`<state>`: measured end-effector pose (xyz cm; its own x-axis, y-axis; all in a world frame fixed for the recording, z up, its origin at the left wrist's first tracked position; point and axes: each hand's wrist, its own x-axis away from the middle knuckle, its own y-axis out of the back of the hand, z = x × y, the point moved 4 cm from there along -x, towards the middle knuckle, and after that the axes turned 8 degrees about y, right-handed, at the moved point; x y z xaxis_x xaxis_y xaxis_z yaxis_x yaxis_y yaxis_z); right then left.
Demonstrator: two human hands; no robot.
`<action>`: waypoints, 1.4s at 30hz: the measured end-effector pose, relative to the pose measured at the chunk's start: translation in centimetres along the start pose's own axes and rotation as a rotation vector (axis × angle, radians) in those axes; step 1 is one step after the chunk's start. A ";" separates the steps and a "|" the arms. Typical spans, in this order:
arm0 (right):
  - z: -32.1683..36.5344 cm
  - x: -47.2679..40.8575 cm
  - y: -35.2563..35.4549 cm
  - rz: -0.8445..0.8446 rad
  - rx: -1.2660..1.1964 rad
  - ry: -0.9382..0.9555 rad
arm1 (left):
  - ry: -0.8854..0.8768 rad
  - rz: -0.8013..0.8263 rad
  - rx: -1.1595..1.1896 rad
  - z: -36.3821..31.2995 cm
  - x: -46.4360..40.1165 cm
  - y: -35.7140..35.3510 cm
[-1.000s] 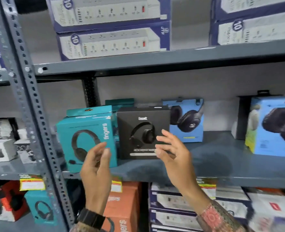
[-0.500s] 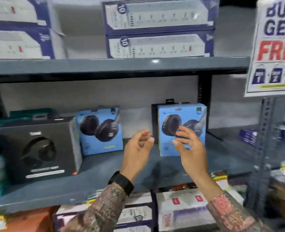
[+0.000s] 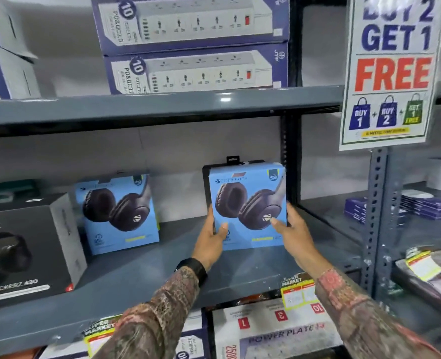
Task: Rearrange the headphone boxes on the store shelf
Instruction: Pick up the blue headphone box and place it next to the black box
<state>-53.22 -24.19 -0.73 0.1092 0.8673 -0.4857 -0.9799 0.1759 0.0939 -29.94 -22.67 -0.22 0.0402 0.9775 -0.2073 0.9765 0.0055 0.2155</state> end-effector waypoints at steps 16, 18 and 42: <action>13.1 14.4 -1.8 0.026 0.059 0.185 | -0.078 -0.197 0.011 -5.1 16.5 9.4; 13.6 15.4 -2.2 0.040 0.071 0.179 | -0.049 -0.193 0.031 -5.1 17.5 10.4; 11.0 9.2 -21.2 0.082 0.016 0.139 | 0.060 -0.463 0.064 -0.6 13.9 23.1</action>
<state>-29.57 -14.79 2.40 0.0037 0.8062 -0.5917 -0.9817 0.1157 0.1515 -6.91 -8.80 2.49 -0.4128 0.8859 -0.2116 0.9001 0.4323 0.0538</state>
